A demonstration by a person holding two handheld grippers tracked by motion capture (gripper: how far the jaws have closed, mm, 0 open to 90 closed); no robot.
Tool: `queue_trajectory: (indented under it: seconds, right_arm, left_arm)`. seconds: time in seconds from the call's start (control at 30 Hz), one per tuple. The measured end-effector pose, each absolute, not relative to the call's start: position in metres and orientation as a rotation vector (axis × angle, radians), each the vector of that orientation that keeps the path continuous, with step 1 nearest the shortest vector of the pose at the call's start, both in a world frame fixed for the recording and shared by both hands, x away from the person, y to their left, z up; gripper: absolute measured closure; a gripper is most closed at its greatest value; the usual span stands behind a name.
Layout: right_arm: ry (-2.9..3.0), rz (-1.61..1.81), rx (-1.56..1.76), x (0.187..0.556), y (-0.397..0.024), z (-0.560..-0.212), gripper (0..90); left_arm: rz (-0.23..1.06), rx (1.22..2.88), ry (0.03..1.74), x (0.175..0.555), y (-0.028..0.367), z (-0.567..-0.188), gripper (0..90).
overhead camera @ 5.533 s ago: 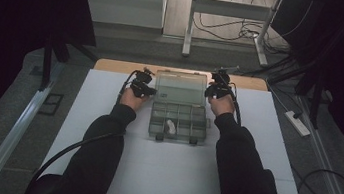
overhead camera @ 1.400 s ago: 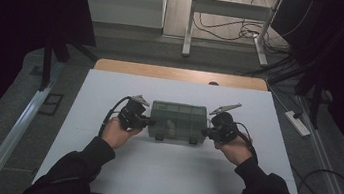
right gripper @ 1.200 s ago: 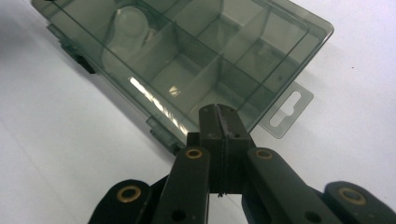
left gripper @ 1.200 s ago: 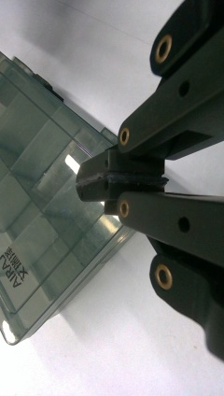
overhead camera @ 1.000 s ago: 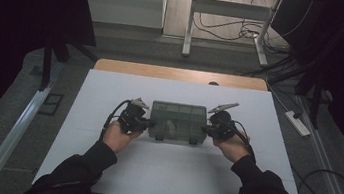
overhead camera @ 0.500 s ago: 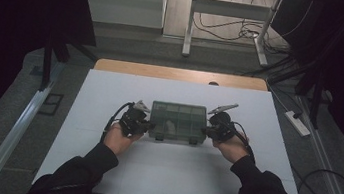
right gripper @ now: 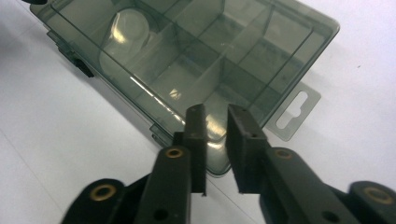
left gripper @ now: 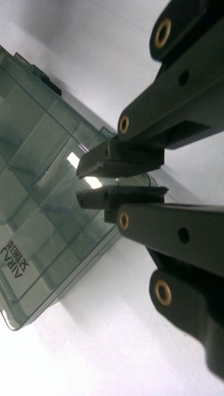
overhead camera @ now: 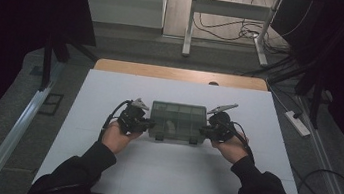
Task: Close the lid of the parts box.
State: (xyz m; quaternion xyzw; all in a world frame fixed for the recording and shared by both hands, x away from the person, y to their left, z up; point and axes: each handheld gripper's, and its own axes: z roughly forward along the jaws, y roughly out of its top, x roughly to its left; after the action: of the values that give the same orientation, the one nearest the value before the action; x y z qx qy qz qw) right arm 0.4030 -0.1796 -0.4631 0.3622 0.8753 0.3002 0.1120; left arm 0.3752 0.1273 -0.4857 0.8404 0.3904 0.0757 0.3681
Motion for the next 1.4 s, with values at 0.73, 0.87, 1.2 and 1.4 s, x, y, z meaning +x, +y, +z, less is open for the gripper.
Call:
queue_trajectory:
  seconds: [0.73,0.87,1.2,1.4]
  right_arm:
    - [2.565,0.925,1.088,0.393,-0.187,-0.448,39.4]
    - [2.589,0.927,1.099,0.392,-0.188,-0.45,34.6]
    - [2.631,0.935,1.074,0.386,-0.188,-0.452,25.8]
    - [2.648,0.94,1.047,0.382,-0.188,-0.452,21.0]
  left_arm:
    - [0.168,2.161,1.0,0.361,0.14,-0.476,47.1]
    - [0.157,2.165,1.004,0.359,0.141,-0.476,40.8]
    - [0.123,2.151,1.012,0.355,0.147,-0.475,22.9]
    - [0.096,2.143,1.017,0.352,0.154,-0.475,16.8]
